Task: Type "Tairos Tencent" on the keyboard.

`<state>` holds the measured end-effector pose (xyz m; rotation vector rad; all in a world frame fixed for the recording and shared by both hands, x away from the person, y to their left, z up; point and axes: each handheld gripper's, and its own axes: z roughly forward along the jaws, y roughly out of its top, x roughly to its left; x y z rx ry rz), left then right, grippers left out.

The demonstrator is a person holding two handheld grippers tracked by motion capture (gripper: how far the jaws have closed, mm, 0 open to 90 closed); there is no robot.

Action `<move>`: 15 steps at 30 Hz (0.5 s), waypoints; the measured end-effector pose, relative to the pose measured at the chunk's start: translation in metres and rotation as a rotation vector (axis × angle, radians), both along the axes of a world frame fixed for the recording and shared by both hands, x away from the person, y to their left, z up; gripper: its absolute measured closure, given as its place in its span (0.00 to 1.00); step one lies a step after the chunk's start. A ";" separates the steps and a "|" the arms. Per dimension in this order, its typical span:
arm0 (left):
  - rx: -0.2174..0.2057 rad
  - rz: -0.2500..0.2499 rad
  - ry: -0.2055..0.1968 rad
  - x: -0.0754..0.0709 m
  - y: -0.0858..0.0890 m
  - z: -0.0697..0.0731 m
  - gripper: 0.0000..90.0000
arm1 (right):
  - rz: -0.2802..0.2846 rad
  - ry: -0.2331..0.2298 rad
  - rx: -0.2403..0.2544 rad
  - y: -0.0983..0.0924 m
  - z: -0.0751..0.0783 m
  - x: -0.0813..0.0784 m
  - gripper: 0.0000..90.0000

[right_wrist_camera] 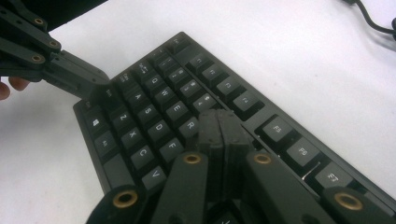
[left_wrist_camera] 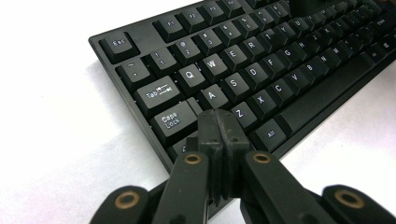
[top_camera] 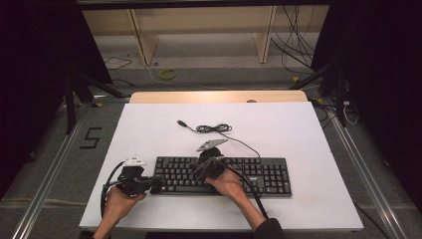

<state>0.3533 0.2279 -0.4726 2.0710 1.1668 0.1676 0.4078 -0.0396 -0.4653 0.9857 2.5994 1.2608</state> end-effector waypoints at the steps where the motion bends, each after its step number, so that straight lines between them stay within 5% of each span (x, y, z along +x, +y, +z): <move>1: 0.000 0.001 -0.001 0.000 0.000 0.000 0.99 | -0.001 0.001 -0.001 0.001 0.000 0.000 1.00; 15: 0.006 -0.001 0.009 0.001 0.000 -0.001 0.99 | 0.009 0.019 -0.035 0.011 -0.008 0.004 1.00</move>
